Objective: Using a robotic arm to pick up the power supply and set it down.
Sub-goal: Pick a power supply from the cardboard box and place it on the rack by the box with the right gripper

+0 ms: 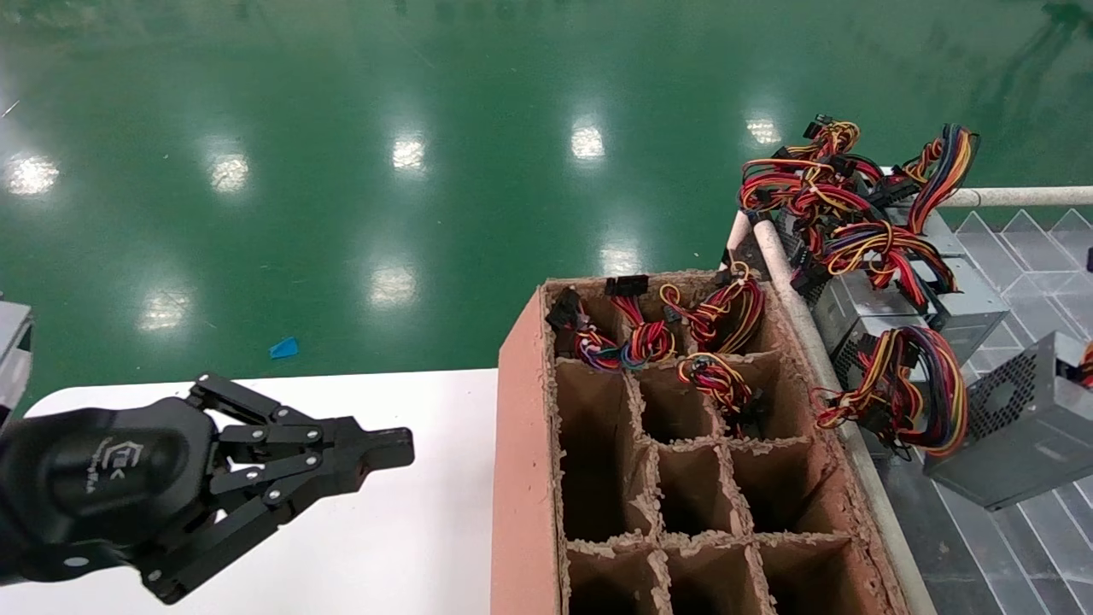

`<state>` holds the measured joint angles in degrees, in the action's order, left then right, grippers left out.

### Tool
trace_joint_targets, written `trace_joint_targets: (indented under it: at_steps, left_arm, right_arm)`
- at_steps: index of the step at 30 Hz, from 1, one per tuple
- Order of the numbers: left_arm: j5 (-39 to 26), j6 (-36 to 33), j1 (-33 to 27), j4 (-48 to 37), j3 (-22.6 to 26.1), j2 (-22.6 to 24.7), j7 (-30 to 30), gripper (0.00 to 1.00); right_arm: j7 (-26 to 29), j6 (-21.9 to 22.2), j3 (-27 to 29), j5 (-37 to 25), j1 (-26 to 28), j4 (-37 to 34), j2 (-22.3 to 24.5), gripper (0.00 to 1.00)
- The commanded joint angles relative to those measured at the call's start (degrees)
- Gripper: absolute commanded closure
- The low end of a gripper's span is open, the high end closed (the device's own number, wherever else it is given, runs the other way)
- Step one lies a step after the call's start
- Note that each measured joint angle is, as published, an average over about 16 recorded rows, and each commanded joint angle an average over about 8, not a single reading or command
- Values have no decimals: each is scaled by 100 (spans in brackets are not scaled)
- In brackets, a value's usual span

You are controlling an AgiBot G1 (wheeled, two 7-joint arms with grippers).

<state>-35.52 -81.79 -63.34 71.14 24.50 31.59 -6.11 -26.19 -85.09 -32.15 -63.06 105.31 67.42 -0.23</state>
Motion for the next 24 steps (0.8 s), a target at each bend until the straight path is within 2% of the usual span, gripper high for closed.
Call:
trace_joint_targets:
  at_steps: [1, 15, 24]
  left_arm:
    - [0, 0, 0, 0, 0, 0, 0, 100]
    - [0, 0, 0, 0, 0, 0, 0, 100]
    - [0, 0, 0, 0, 0, 0, 0, 100]
  right_arm:
    - [48, 45, -43, 95, -54, 116, 61, 100]
    - [92, 506, -478, 613, -383, 523, 291, 100]
    - [66, 611, -613, 891, -441, 723, 461, 100]
